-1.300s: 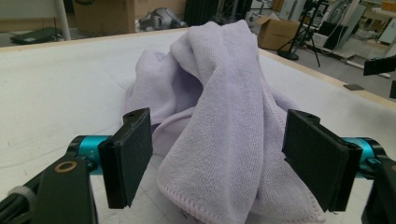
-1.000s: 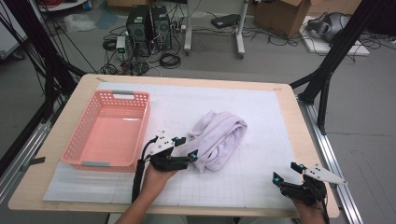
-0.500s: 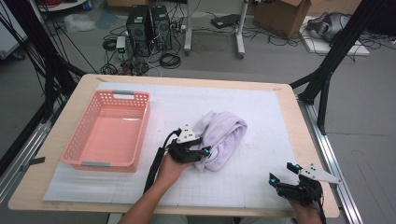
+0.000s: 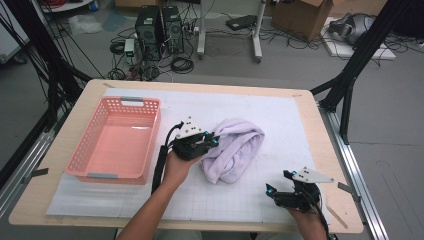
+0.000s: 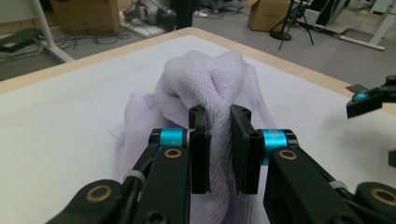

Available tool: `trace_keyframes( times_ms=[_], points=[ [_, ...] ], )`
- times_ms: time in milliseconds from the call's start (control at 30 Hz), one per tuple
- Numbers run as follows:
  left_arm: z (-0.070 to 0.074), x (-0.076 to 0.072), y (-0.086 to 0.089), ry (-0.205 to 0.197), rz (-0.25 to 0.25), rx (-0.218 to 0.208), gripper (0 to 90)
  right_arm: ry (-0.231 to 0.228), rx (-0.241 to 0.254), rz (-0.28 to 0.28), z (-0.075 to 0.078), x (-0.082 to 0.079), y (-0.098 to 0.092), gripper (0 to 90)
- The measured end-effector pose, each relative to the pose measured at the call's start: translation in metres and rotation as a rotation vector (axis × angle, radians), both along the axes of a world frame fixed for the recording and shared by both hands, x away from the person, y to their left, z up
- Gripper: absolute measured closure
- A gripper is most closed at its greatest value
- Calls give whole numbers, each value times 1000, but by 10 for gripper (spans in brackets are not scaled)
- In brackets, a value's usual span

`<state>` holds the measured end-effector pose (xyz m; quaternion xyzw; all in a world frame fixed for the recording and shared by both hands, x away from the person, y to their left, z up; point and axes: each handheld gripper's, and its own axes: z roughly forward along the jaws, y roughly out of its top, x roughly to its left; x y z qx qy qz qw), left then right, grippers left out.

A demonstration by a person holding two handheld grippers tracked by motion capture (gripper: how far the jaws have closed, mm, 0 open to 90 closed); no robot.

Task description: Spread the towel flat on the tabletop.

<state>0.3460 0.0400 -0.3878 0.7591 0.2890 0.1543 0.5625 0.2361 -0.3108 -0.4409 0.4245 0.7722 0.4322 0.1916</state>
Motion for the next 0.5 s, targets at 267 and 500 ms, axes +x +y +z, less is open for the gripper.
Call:
trace_keyframes(
  times_ms=[267, 500],
  points=[
    [-2, 14, 7, 16, 43, -34, 796, 55, 8, 21, -6, 49, 42, 167],
    [5, 22, 8, 6, 55, -35, 797, 109, 18, 34, -9, 89, 80, 336]
  ],
)
